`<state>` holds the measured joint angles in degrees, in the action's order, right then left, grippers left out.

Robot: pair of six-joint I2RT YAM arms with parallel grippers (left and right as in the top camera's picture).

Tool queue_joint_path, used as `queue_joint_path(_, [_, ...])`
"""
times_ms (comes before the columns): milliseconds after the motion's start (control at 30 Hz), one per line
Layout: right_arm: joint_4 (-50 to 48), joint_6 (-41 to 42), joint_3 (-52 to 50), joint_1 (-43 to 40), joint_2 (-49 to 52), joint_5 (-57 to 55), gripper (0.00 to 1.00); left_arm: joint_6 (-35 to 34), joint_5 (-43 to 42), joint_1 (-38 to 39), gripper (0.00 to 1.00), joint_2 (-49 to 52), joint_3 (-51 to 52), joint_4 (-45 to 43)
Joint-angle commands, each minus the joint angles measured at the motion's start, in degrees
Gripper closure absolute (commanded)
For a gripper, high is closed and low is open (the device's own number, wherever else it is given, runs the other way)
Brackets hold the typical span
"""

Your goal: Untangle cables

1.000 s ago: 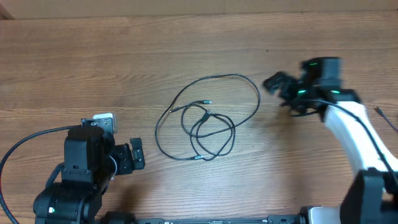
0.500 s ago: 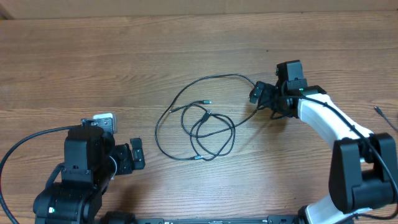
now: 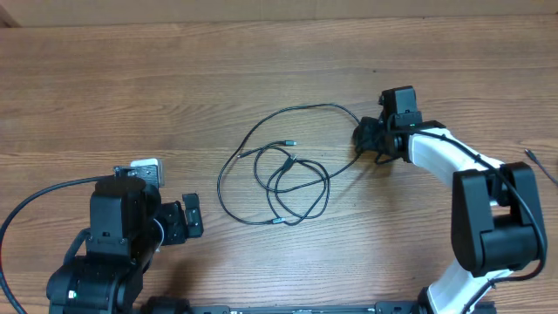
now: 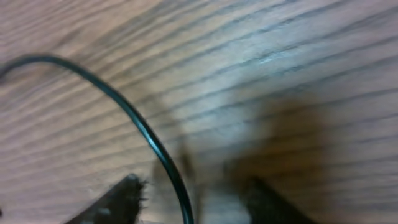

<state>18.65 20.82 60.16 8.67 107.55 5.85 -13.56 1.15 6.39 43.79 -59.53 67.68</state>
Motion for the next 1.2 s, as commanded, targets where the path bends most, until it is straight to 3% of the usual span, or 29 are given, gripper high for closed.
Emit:
queue_joint_path(0, [-1.44,-0.11,-0.55,0.39,2.21,1.75,0.51,-0.81,0.55,0.39,0.0,0.02,-0.17,-0.22])
queue_joint_path(100, [-2.36,-0.09,-0.55,0.39,3.98,1.75,0.55,-0.81,0.52,0.39,0.0,0.02,-0.17,-0.22])
queue_joint_path(167, [-2.34,-0.07,-0.55,0.37,5.16,1.77,0.64,-0.81,0.52,0.39,0.0,0.02,-0.17,-0.22])
queue_joint_path(333, [-0.02,-0.09,-0.52,0.37,6.38,8.81,0.96,-0.81,0.55,0.39,0.0,0.04,-0.17,-0.22])
queue_joint_path(533, [2.21,-2.86,-0.26,-0.9,3.13,23.21,0.96,-0.81,0.55,0.39,0.0,0.04,-0.17,-0.22])
queue_joint_path(733, [10.27,-8.15,1.79,-3.08,-7.43,35.95,0.96,-0.79,0.52,0.39,0.0,0.07,-0.17,-0.22])
queue_joint_path(1000, [28.52,-19.5,1.77,-2.29,-26.03,38.84,0.96,-0.79,0.37,0.39,0.0,0.07,-0.17,-3.72])
queue_joint_path(1167, [34.6,-20.94,1.73,-2.29,-34.45,39.67,0.96,-1.88,-1.11,0.39,0.0,0.09,-0.17,-7.15])
